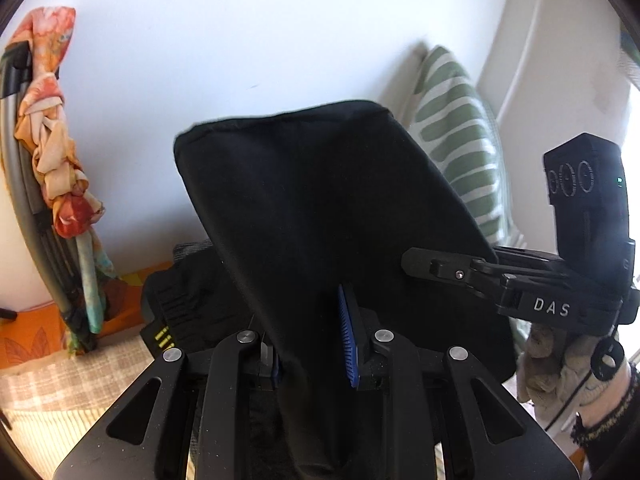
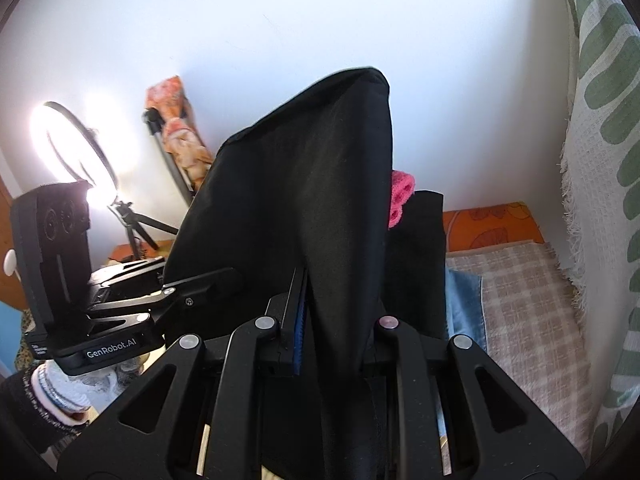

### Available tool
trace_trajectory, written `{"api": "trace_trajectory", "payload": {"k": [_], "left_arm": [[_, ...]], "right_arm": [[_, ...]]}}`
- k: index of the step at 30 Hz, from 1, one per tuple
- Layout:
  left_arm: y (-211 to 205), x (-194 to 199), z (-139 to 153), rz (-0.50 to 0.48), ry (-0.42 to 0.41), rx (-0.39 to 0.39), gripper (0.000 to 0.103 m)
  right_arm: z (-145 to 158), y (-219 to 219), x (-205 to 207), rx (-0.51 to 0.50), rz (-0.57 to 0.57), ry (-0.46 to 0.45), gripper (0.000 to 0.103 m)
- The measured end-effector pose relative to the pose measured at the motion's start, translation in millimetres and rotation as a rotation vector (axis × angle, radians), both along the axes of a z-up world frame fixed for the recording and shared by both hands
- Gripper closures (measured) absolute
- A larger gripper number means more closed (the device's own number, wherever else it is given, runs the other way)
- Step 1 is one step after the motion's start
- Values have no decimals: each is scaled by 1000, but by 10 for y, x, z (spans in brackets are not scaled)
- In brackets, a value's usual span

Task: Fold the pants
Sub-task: 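Carry the folded trousers with the left gripper onto the clothes stack and release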

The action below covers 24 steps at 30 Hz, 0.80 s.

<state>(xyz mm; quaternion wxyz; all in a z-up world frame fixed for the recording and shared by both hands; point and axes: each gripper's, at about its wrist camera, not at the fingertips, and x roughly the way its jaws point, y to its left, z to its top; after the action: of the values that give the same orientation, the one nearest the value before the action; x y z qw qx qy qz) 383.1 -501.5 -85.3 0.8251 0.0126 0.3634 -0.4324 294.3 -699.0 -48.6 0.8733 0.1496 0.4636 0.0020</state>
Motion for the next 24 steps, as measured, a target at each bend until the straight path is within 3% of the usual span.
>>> {"api": "trace_trajectory", "payload": {"k": [6, 7, 8, 10, 12, 14, 24], "left_arm": [[-45, 104, -42, 62, 22, 57, 81], [-32, 109, -49, 75, 33, 61, 78], [-26, 104, -48, 79, 43, 64, 70], [-7, 84, -49, 82, 52, 68, 55], [18, 59, -30, 87, 37, 74, 53], [41, 22, -6, 84, 28, 85, 48], [287, -327, 376, 79, -53, 62, 39]], "right_arm": [[-128, -34, 138, -121, -64, 83, 71], [-135, -31, 138, -142, -66, 91, 71], [-125, -16, 126, -165, -68, 92, 68], [-71, 18, 88, -214, -78, 76, 54], [18, 33, 31, -246, -98, 50, 36], [98, 31, -8, -249, -110, 36, 30], [418, 217, -271, -252, -122, 11, 26]]}}
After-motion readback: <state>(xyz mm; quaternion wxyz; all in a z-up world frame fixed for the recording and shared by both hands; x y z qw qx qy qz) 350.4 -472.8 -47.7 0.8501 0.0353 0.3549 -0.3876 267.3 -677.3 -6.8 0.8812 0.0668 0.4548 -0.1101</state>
